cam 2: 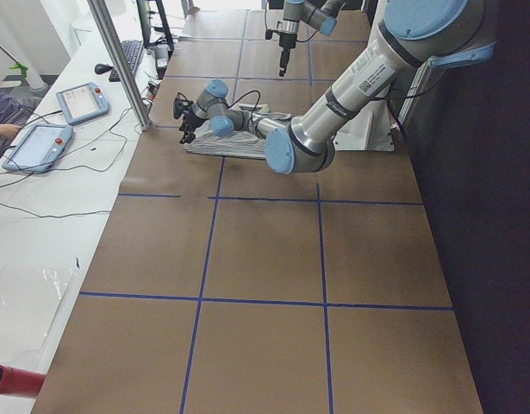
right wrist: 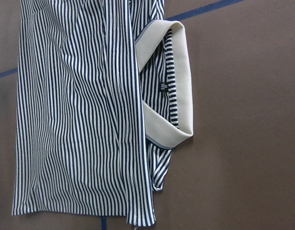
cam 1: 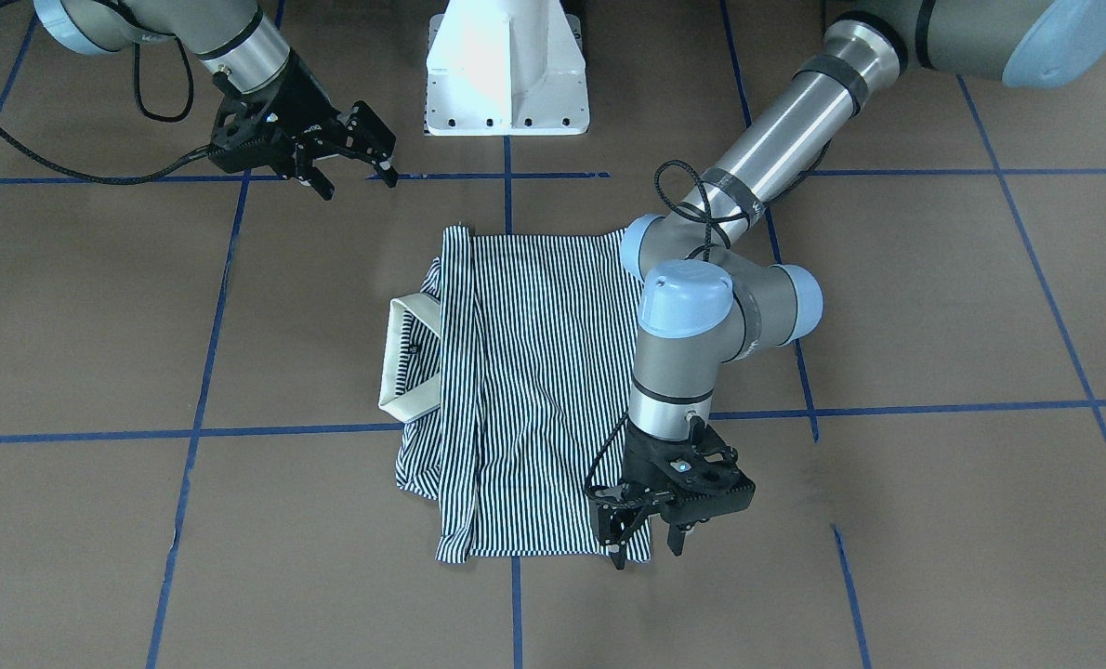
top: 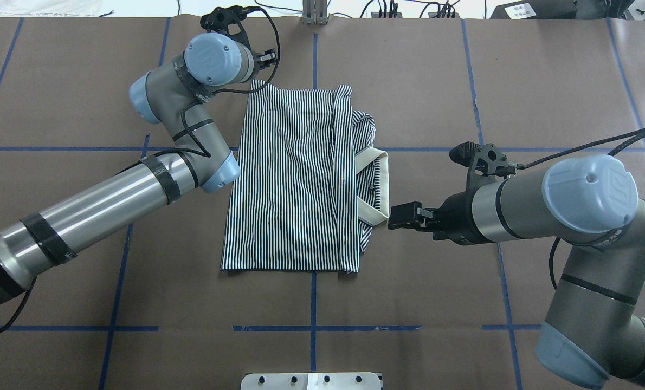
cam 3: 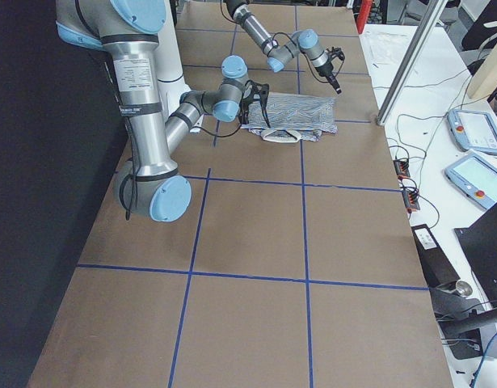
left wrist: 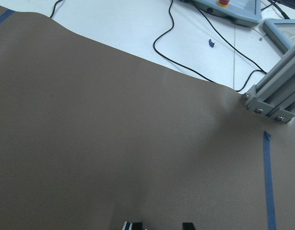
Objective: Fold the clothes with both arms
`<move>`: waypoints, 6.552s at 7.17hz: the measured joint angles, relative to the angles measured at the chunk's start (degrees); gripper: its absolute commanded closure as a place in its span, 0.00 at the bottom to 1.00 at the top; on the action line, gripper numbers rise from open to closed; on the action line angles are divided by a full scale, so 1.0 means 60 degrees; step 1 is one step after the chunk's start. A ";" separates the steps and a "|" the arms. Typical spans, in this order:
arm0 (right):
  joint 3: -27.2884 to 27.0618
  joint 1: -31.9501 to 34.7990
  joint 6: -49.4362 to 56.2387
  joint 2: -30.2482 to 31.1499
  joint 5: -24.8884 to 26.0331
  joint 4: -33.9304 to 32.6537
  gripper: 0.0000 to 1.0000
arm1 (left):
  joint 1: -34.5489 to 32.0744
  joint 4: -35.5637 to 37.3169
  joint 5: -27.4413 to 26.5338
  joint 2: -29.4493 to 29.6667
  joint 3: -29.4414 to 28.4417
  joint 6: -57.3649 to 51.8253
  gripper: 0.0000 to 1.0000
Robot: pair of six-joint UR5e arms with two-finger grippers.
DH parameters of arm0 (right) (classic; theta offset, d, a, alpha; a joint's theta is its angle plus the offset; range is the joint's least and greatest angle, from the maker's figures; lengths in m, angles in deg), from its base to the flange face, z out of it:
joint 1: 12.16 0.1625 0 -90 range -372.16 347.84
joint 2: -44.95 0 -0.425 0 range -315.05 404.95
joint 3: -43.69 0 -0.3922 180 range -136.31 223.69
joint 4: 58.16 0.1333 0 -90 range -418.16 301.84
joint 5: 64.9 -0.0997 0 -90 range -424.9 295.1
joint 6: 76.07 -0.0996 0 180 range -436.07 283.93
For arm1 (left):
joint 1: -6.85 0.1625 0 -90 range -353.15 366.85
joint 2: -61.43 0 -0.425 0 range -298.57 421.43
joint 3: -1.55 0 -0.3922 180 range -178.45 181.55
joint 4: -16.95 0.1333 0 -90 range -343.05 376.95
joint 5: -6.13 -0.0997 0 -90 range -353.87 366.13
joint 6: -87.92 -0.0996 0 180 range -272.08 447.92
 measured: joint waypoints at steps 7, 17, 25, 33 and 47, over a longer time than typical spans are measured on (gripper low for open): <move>0.2567 -0.0878 0.1944 -0.3741 0.1551 -0.4260 0.00 | -0.0504 0.5767 0.2940 -0.3765 0.8858 -0.1662 0.00; 0.5116 -0.1527 0.3001 -0.5454 0.1905 -0.6259 0.00 | -0.0181 0.6135 0.3106 -0.4251 0.9491 -0.1753 0.00; 0.4901 -0.1501 0.3550 -0.5461 0.1939 -0.7632 0.00 | -0.0171 0.6115 0.3111 -0.4250 0.9563 -0.1742 0.00; 0.3370 -0.0820 0.4511 -0.4031 0.2079 -0.8730 0.00 | -0.0140 0.6088 0.3100 -0.4123 0.9604 -0.1480 0.00; 0.6640 -0.0216 0.5387 -0.5987 0.2293 -0.5446 0.00 | -0.0137 0.5992 0.3115 -0.4151 0.9515 -0.1595 0.00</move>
